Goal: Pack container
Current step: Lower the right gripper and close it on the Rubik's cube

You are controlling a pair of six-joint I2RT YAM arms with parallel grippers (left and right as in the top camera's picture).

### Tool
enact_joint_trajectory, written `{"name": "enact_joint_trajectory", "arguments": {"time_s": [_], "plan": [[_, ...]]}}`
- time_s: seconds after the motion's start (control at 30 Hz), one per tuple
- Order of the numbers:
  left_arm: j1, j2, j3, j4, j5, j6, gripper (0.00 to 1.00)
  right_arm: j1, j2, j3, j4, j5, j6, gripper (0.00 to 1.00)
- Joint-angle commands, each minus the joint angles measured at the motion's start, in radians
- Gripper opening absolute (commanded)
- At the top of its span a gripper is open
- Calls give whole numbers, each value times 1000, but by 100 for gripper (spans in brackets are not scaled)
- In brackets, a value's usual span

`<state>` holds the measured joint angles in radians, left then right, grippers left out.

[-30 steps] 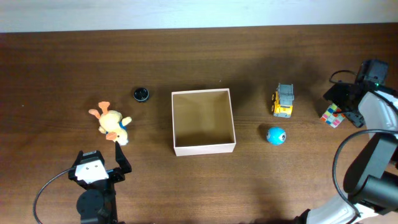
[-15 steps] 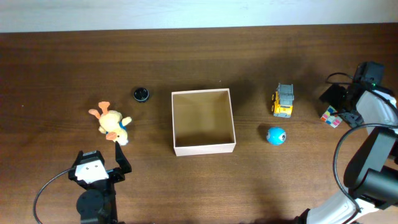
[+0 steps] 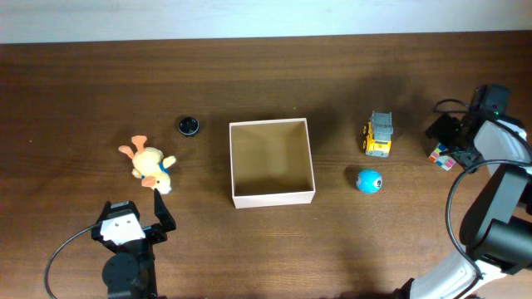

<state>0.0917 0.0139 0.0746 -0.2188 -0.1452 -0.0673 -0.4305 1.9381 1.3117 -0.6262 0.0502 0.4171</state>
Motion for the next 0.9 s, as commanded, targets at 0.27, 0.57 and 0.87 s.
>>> {"name": "enact_joint_trajectory", "arguments": {"time_s": [0.27, 0.57, 0.87], "plan": [[-4, -3, -7, 5, 10, 16, 99, 6, 18, 13, 13, -5, -25, 85], [-4, -3, -7, 5, 11, 16, 99, 6, 18, 13, 10, 6, -41, 82], [-4, -3, -7, 5, 10, 16, 99, 6, 18, 13, -52, 6, -47, 75]]}}
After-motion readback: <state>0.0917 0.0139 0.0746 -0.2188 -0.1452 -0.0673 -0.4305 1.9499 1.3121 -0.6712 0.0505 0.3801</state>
